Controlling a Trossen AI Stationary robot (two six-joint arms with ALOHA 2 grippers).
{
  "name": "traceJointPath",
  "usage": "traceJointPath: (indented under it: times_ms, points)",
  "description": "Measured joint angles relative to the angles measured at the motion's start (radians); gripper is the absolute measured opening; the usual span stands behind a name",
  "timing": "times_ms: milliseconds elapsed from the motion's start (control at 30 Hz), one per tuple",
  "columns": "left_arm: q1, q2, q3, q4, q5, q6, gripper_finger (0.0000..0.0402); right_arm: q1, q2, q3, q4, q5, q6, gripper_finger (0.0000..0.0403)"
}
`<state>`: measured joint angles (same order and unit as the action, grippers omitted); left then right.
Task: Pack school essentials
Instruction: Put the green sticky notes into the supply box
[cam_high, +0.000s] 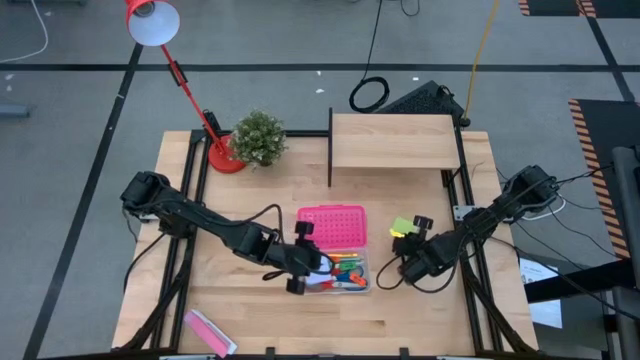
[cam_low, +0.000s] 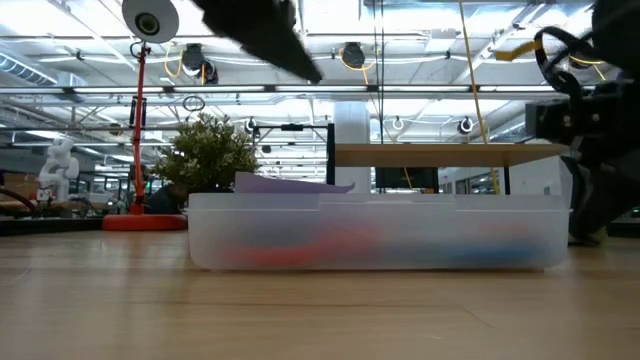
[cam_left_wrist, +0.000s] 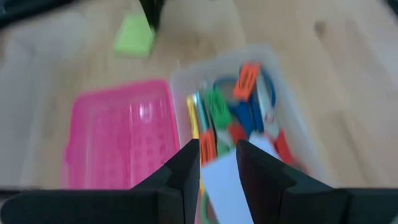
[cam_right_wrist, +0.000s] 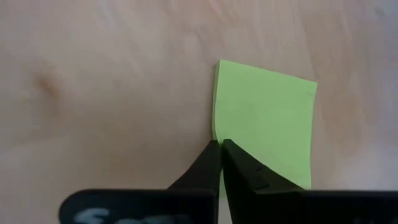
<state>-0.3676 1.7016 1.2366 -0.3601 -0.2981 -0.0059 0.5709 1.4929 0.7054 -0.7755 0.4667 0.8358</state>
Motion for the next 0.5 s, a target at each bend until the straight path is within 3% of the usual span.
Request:
traceJointPath:
  times_ms: [333,500]
  points:
    - [-0.023,0.033,0.0,0.14,-0.032,0.161,0.011,0.0,0.0,0.131,0.0,-0.025,-0.089,0.0]
    - [-0.027,0.107,0.0,0.253,-0.068,0.262,0.0146,0.006,-0.005,0.192,-0.001,-0.028,-0.118,0.0]
